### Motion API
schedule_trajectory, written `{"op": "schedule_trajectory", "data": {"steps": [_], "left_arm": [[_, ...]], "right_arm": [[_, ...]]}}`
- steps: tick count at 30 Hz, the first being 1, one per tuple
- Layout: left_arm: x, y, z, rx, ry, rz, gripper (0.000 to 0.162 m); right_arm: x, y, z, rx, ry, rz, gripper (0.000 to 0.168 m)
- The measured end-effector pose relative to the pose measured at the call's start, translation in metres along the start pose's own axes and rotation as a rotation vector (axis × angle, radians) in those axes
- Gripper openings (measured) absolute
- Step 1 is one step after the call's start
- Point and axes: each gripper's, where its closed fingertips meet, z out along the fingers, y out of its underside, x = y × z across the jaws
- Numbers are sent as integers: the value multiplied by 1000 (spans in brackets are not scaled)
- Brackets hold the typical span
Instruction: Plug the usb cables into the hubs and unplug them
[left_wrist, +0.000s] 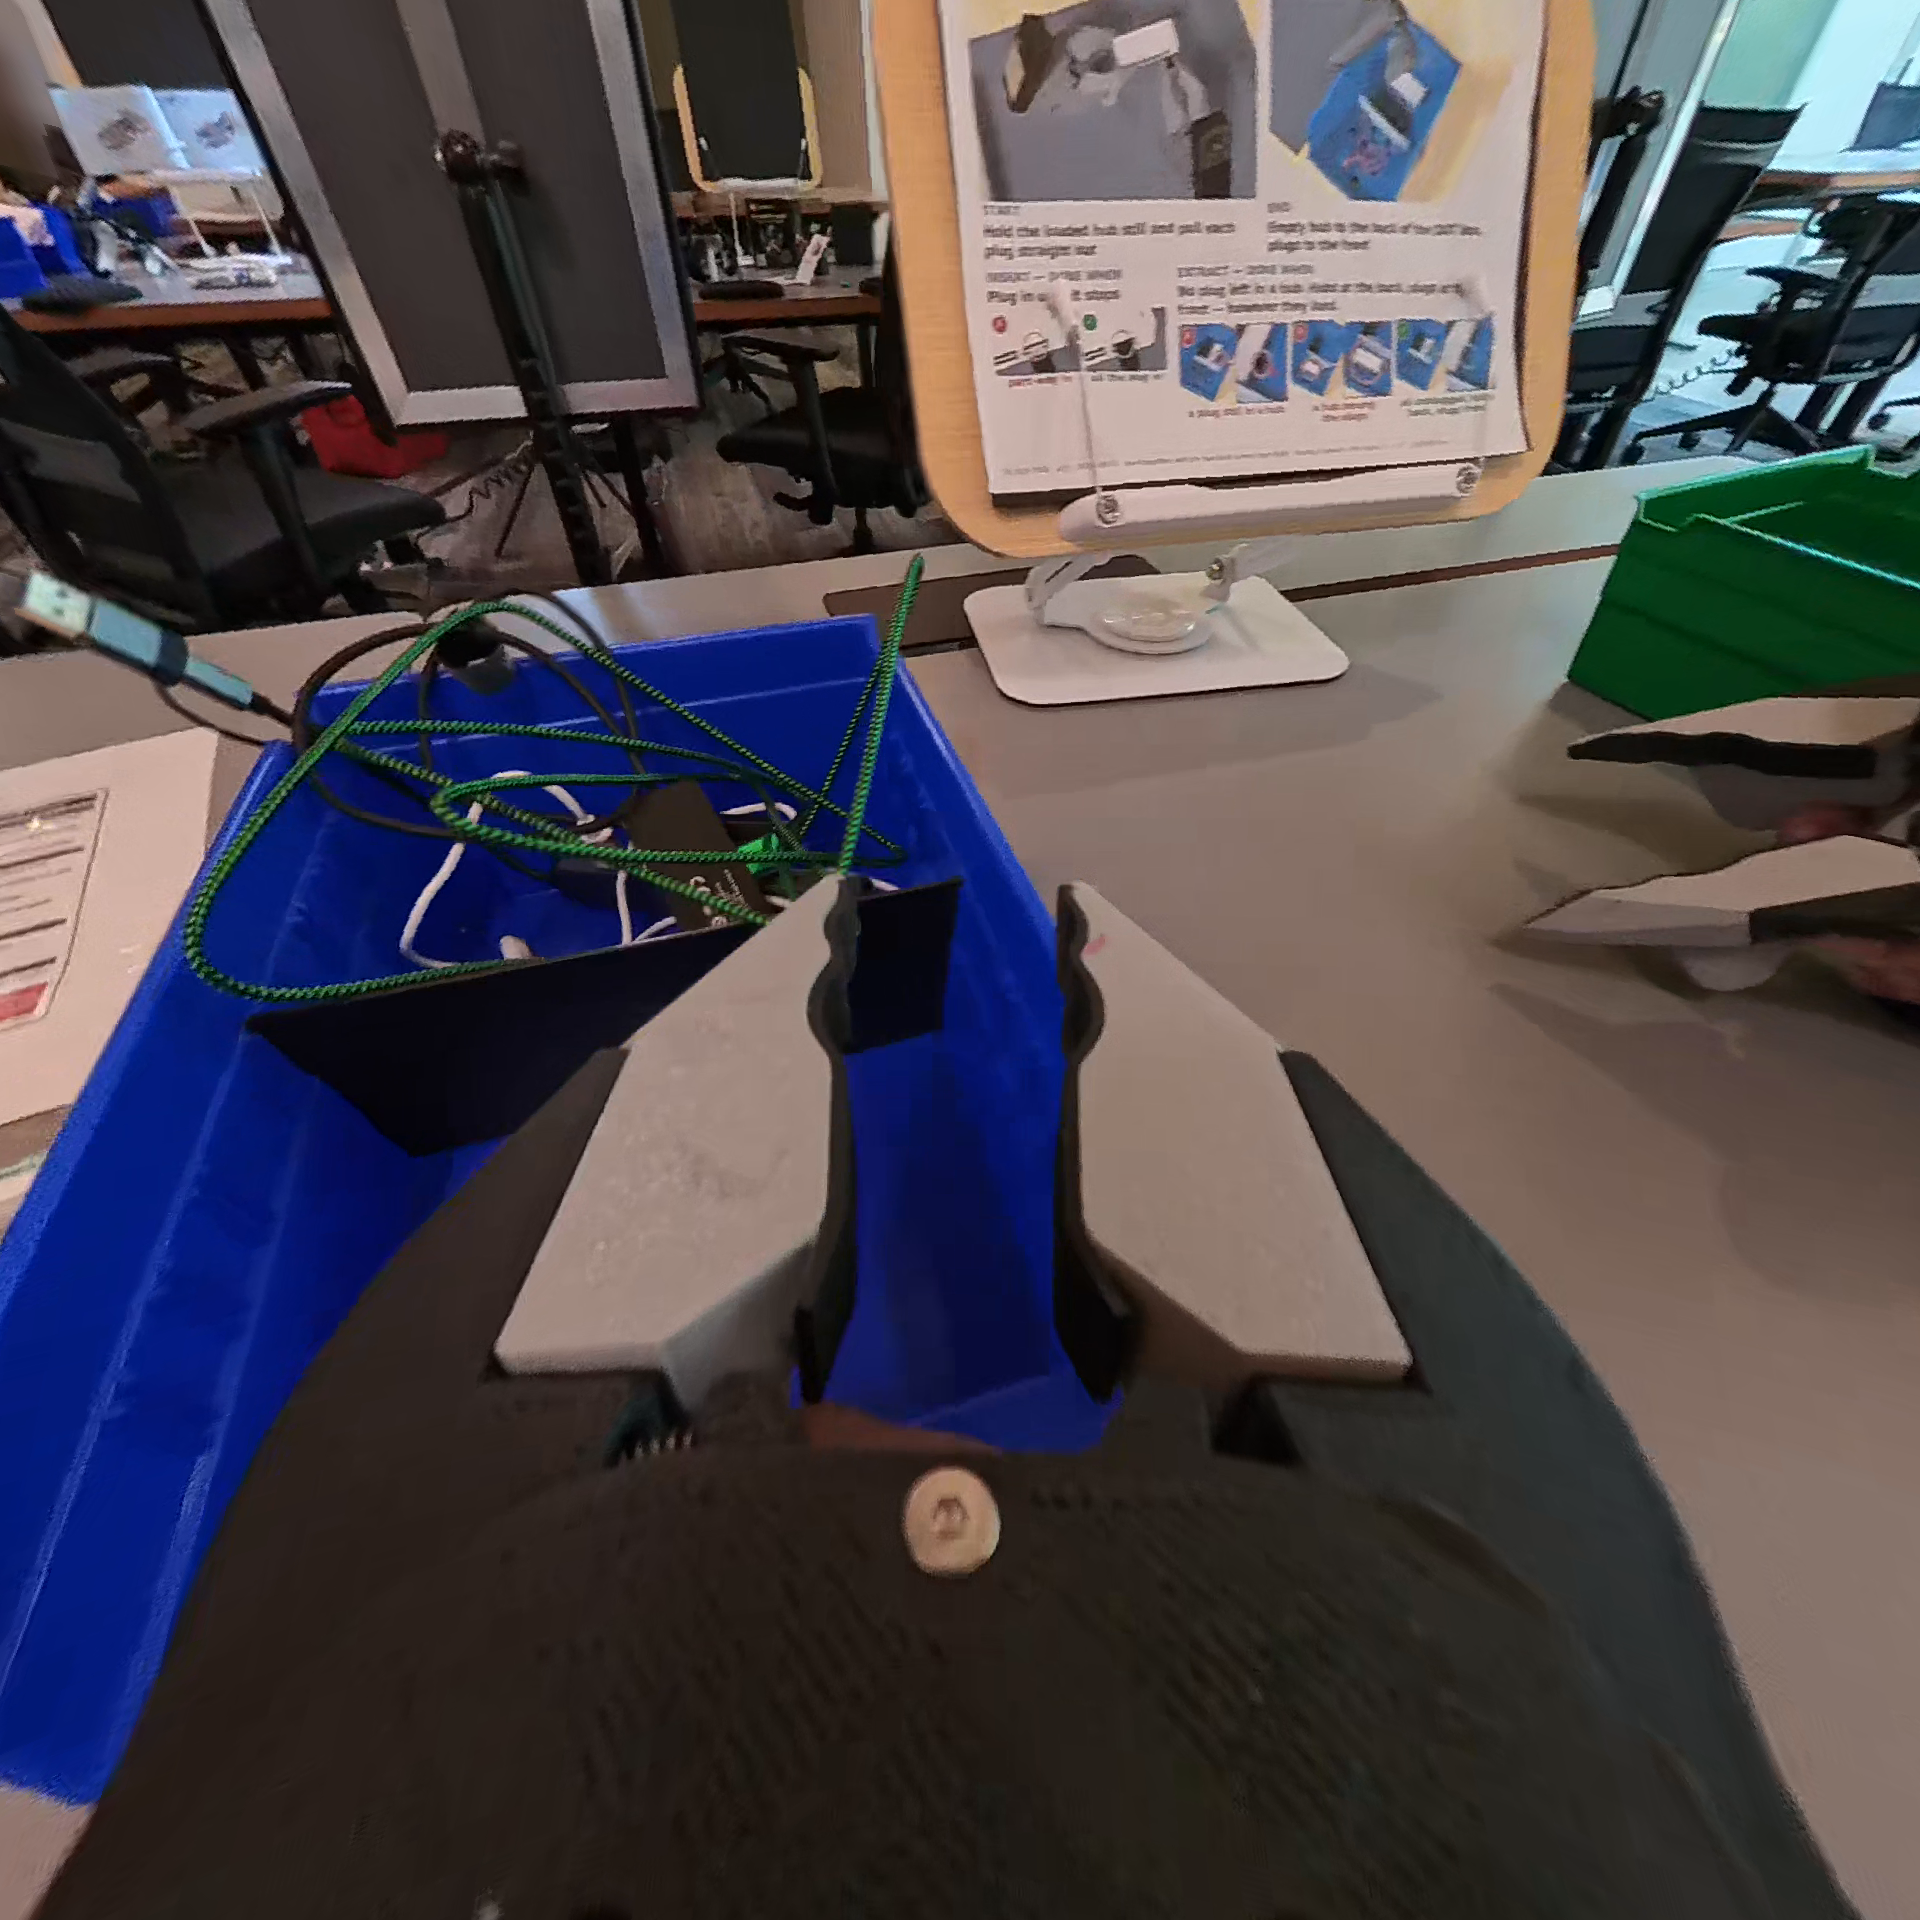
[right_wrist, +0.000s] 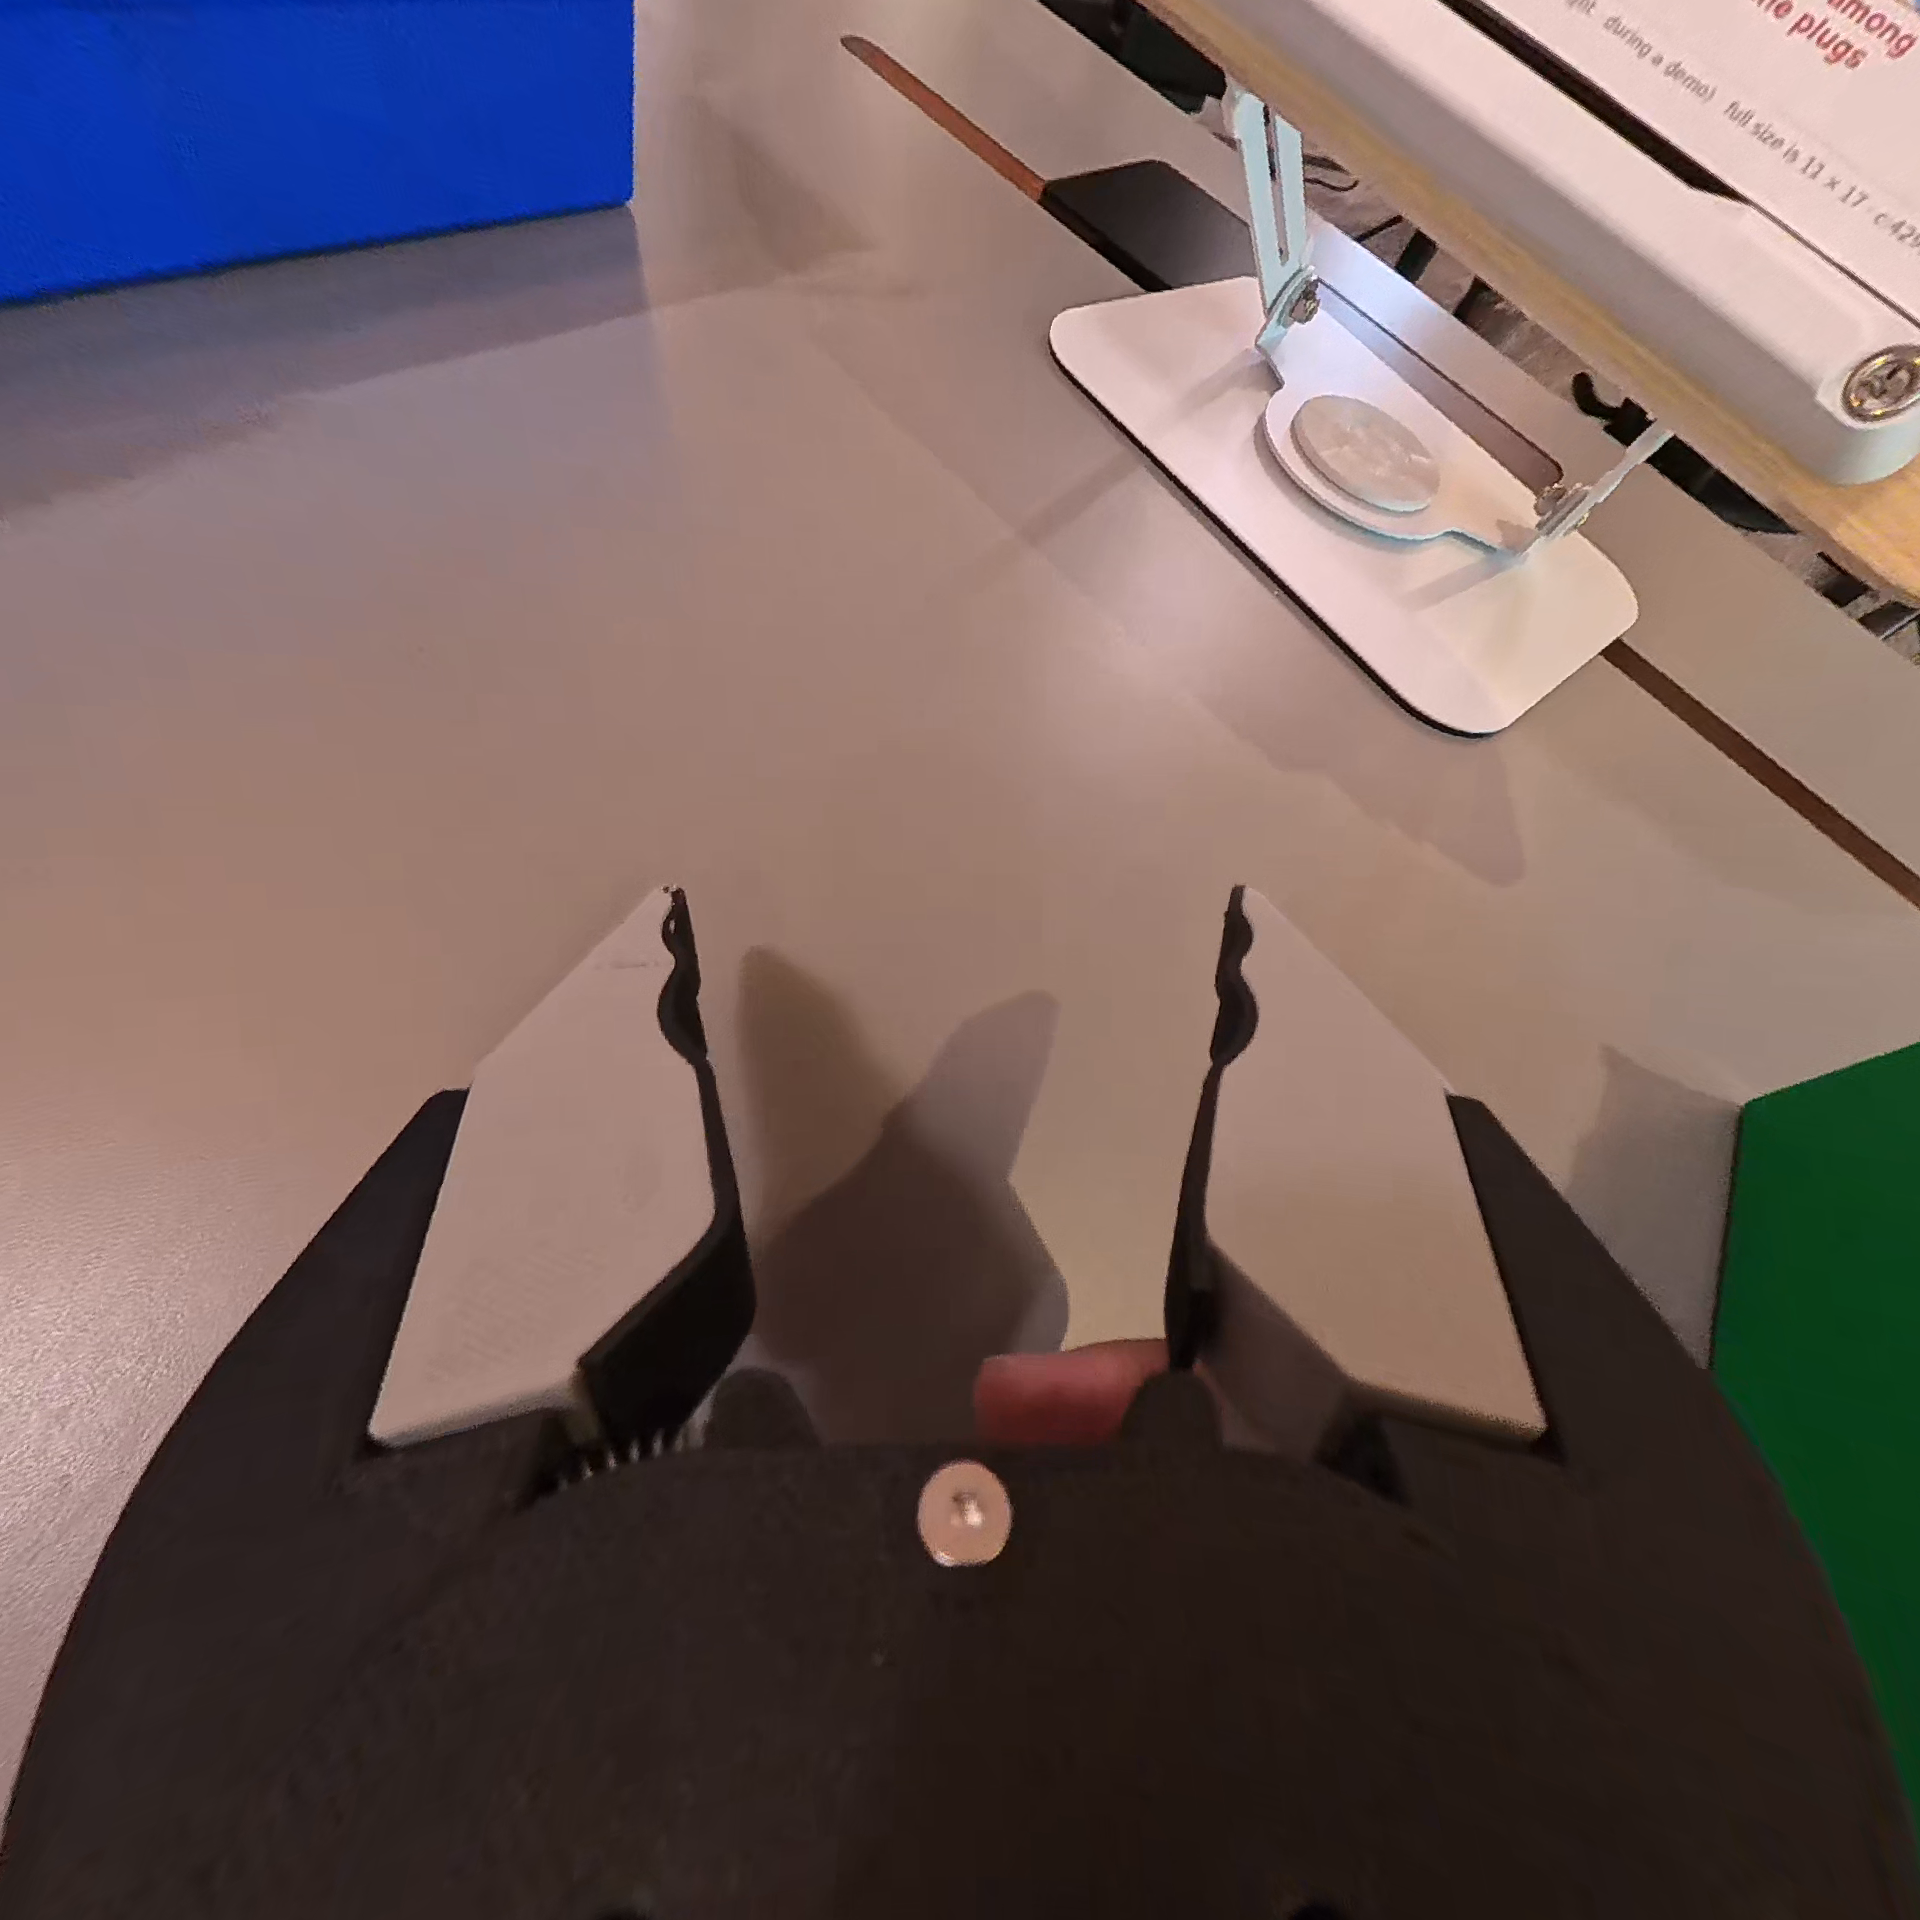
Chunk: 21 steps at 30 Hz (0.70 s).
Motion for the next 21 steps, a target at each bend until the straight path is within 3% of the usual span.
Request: {"op": "schedule_trajectory", "data": {"steps": [7,15,21], "left_arm": [[-26,8,-5,10,-43,-87,36],[-31,31,11,-18,-71,-56,37],[-23,41,27,-30,-31,-50,40]], "right_arm": [[-1,-4,0,26,-5,-29,91],[-17,2,7,-32,-82,-94,100],[-18,-5,-1,37,-132,-46,94]]}}
